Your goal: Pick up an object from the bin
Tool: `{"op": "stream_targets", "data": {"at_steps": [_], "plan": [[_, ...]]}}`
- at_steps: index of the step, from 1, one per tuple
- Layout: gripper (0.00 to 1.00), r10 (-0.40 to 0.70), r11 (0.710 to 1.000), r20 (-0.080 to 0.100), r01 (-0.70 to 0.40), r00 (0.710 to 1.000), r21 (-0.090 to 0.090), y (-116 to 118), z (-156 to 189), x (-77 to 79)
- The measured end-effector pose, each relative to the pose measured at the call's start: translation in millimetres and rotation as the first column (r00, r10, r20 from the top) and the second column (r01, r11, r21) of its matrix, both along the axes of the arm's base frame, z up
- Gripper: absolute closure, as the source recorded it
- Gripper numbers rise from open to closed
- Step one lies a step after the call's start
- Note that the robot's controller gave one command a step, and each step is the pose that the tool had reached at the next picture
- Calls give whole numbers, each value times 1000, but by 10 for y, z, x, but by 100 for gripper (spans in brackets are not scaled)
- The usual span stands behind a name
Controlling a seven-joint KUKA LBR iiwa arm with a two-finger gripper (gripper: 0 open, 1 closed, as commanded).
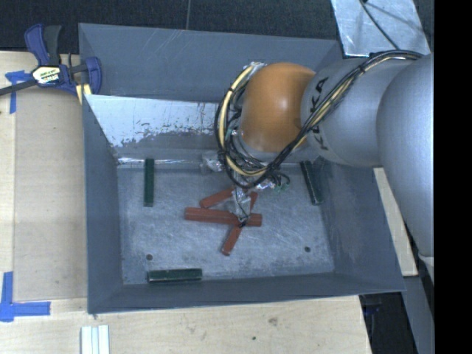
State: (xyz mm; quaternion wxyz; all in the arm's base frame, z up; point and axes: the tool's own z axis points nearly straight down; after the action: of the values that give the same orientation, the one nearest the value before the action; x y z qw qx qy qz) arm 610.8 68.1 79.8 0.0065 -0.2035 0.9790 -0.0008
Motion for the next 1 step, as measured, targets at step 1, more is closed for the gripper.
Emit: {"op": "stream_targets", "data": {"at_steps": [1], "plan": [[100,1,1000,-8,-1,1000,-1,1,-38,-28]]}}
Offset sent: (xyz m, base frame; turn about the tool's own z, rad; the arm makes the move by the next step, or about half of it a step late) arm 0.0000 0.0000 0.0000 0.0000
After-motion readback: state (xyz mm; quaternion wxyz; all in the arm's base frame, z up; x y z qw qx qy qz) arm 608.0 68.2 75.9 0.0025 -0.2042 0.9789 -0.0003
